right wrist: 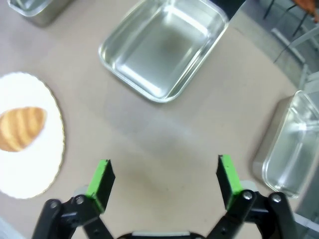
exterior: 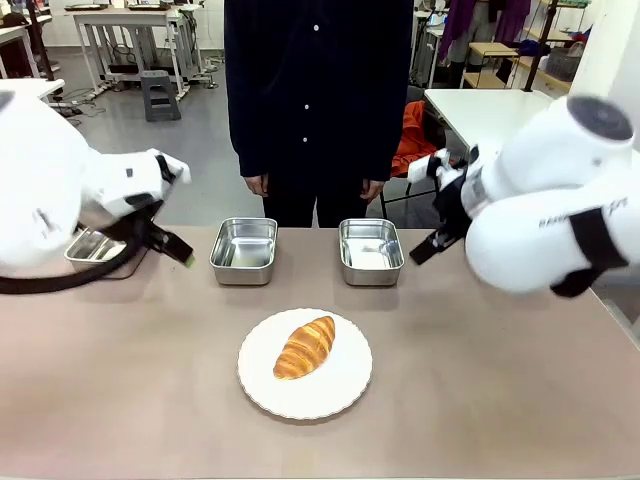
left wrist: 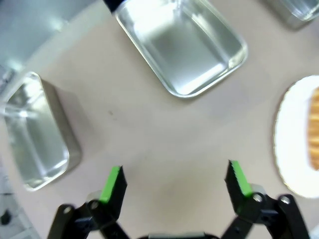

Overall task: Place the bread in the container.
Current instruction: Place the Butter Roll into the Airtight Container indicated by the human.

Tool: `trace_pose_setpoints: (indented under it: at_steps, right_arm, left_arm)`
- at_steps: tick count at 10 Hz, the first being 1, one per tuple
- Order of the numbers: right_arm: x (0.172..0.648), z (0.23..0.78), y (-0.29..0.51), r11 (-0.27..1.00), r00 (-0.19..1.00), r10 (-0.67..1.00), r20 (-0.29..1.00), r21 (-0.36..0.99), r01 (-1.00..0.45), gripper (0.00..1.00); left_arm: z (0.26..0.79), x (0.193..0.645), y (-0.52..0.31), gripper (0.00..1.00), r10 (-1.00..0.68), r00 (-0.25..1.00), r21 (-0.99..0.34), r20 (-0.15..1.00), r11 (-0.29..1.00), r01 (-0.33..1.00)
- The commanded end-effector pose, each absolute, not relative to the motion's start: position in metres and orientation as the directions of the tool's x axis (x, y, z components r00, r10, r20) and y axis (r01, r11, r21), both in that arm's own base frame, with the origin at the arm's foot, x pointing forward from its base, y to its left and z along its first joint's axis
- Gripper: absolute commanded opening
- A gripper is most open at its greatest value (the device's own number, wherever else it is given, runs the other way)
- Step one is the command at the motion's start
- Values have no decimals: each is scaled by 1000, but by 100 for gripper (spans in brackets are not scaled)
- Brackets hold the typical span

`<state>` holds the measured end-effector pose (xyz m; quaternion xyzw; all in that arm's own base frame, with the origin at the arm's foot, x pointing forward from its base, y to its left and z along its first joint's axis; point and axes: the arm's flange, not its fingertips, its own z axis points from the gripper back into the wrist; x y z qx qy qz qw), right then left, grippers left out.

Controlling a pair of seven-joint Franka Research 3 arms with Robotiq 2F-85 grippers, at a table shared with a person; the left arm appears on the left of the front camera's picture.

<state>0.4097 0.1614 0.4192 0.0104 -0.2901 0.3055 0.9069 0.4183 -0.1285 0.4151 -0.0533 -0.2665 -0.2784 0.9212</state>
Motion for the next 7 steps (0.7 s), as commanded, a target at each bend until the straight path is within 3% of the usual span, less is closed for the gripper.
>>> trace_pose_setpoints:
  at_steps: [1, 4, 7]
  right_arm:
    - [419, 471, 138, 818, 646, 527, 552, -124, -561, 100]
    - [431, 533, 53, 776, 594, 518, 616, -46, -629, 100]
    - [419, 550, -11, 715, 535, 529, 659, -6, -699, 100]
  left_arm:
    - [473, 434, -84, 100, -491, 697, -30, 522, 807, 590]
    - [527, 455, -1, 100, -511, 662, -154, 549, 716, 681]
    - [544, 437, 77, 100, -522, 553, -227, 649, 561, 796]
